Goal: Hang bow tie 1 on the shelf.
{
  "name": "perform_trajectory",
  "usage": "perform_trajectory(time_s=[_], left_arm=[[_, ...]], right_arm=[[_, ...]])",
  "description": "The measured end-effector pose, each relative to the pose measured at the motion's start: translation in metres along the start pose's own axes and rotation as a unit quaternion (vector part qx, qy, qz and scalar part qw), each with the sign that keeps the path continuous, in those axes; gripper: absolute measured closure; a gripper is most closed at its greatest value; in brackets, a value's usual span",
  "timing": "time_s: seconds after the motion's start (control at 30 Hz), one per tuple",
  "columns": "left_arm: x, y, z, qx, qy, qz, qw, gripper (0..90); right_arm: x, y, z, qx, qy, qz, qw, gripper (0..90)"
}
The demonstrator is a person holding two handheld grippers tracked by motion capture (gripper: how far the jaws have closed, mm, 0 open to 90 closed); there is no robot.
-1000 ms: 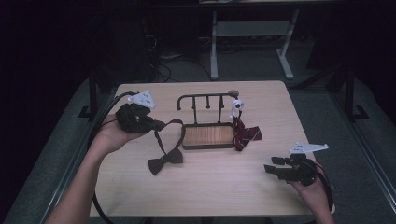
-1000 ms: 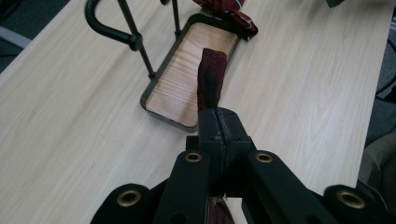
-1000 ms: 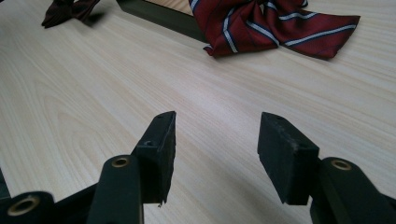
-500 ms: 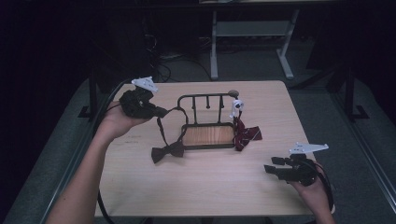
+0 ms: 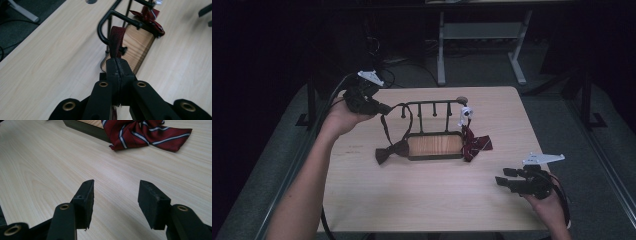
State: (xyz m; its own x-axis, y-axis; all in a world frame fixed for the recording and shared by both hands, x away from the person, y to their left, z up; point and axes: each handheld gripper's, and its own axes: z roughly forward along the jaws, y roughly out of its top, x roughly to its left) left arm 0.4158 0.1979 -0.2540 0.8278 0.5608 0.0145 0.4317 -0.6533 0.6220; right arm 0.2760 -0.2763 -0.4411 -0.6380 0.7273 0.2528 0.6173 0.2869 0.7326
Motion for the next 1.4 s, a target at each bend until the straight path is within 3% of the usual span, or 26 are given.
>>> perform_trajectory(time_s=[0.2,0.4,0.57,0.9,1.4], left_arm=[[0.01,-0.001,0.009,0.012,0.01,-0.019,0.9997,89.5],[0.012,0.0,0.02,0.037,0.026,-0.015,0.9989,86.9],[0.01,-0.001,0.019,0.046,0.034,-0.011,0.9983,82.4],[0.002,-0.021,0.011,0.039,0.033,-0.008,0.9987,74.8],[-0.014,-0.05,0.012,0.029,0.02,-0.008,0.9993,70.0]], right_arm=[[0.0,0.0,0.0,0.001,0.0,-0.001,1.0,46.6],[-0.001,-0.001,-0.001,0.0,0.001,0.002,1.0,46.7],[-0.001,-0.001,-0.001,-0.002,0.0,0.003,1.0,46.6],[-0.004,-0.002,-0.003,-0.002,-0.001,0.007,1.0,46.1],[-0.007,-0.003,-0.004,-0.002,-0.005,0.013,0.9999,44.8]])
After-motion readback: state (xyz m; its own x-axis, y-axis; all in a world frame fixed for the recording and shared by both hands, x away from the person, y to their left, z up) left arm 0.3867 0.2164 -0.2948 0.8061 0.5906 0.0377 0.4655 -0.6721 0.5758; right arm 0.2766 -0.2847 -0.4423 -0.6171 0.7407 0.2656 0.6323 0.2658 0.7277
